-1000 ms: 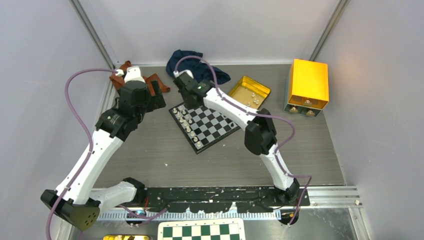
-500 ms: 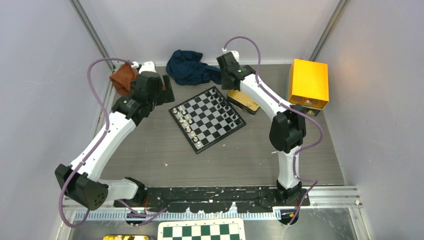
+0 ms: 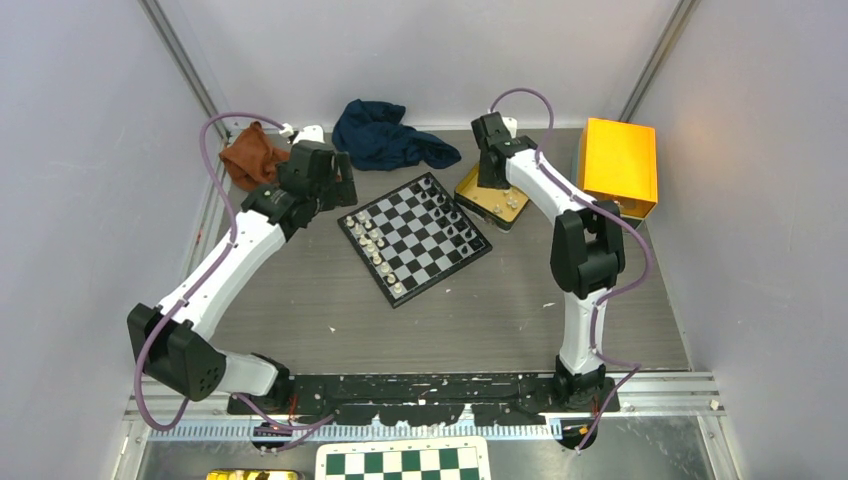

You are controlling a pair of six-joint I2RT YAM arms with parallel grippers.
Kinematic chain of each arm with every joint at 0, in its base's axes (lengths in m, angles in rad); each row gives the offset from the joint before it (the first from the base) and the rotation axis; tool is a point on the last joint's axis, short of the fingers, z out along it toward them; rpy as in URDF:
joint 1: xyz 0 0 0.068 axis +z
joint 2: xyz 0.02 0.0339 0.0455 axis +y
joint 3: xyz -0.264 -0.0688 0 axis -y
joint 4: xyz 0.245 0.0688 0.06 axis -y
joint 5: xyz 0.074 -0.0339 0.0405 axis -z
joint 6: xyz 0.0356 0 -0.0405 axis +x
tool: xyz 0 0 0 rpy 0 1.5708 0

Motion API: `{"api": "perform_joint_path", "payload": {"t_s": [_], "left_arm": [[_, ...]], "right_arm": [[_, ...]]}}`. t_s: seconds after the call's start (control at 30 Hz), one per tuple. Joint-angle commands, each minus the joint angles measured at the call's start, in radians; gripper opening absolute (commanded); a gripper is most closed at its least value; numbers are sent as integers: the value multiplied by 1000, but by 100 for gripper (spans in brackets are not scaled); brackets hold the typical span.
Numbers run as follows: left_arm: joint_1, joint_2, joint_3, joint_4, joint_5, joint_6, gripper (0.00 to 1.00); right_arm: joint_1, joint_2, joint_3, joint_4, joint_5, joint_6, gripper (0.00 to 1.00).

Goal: Set up the chess pieces on the board
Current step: Pick up the chess piece from the storage box.

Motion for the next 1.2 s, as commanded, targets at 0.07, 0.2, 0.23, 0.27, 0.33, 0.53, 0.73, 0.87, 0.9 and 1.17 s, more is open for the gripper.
{"api": "perform_joint_path", "payload": {"t_s": [0.07,0.2,0.23,0.27,0.33,0.53,0.73,0.87,0.9,1.17], "left_arm": [[-3,10,60,43,2,17,92],[-3,17,62,41,5,14,92],[-3,19,61,41,6,12,92],[-3,20,61,41,6,12,92],[-3,22,62,41,6,10,92],[-3,30,65,40,8,10,92],[-3,33,67,40,10,9,92],[-3,38,70,40,10,10,92],[-3,37,71,41,10,10,92],[-3,48,77,41,8,15,92]], "right_arm": [[-23,25,-39,59,-22,20,34],[-41,34,-66,72,-32,19,34],[-46,36,-70,74,-37,20,34],[-48,38,-73,75,-40,20,34],[-53,47,-77,78,-45,21,35],[-60,65,-81,81,-65,20,39],[-65,84,-70,83,-79,19,39],[-66,97,-63,84,-80,16,39],[-68,98,-63,83,-79,17,39],[-71,118,-48,82,-87,14,38]]}}
